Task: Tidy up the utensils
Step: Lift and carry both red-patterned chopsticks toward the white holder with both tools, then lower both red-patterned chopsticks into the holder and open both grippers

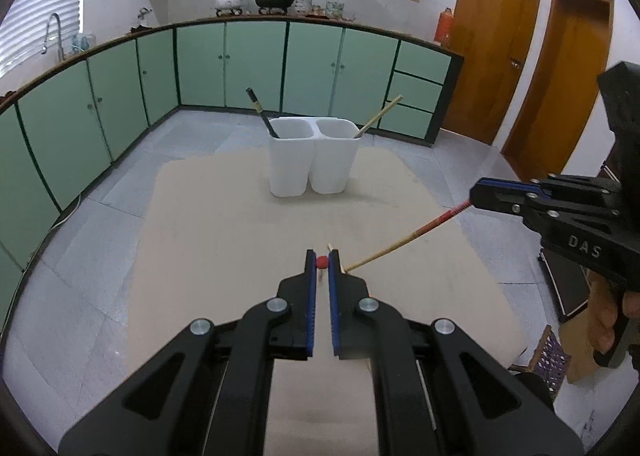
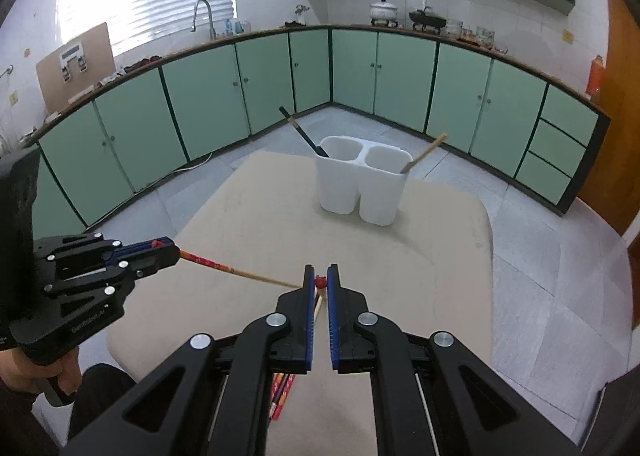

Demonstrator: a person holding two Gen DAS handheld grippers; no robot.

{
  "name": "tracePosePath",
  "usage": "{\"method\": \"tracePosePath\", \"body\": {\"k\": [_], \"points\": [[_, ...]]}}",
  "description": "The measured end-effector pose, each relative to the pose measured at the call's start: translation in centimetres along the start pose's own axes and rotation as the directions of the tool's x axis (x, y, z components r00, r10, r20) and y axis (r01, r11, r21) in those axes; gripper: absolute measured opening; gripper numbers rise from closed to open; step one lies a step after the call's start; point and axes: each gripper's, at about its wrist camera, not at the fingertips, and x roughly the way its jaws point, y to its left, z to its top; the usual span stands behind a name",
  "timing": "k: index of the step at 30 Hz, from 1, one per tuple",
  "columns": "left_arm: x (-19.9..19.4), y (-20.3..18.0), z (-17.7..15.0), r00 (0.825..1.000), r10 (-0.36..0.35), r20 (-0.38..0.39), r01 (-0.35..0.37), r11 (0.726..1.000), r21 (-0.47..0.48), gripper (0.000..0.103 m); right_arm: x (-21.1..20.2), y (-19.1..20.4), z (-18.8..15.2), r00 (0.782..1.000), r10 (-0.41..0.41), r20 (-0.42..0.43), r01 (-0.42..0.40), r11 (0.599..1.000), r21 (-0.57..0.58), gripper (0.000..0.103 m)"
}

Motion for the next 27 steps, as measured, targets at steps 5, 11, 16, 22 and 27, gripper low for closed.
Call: {"method": "tracePosePath", "body": {"k": [5,11,16,22,27], "points": [[0.5,0.5,3.2,1.000,-0.020,-0.018,0.020,1.000,0.007,0.005,0.7,-0.9,3.3,0.998,0.023,-0.054,-0.022,1.000,0.008,0.006],[0.5,1.2,6.1,1.000,-0.022,-0.014,0.023,1.000,0.006,0.005,0.9,-1.5,6.5,0.997,0.024,-0.079,-0.023,1.000,0.013,0.006],[0.6,1.1,9.2,1.000,0.002,-0.004,-0.002,1.000,0.029,0.005,0.5,-1.8,9.1,0.996,0.007,-0.091,-0.007,1.000,0.003,0.006],[0.1,0.6,13.9,0.999,0.006,0.040,-0.008,1.000,0.028,0.005,-1.1,-2.6,12.3,0.997,-0.030,-0.070,0.029,0.999,-0.021,0.006],[-0.1,-0.1,18.8,0.995,0.029,0.099,-0.033,0.999,0.035,0.005,-2.1,-3.7,16.2,0.998,-0.050,-0.040,0.050,0.999,-0.002,0.006]]}}
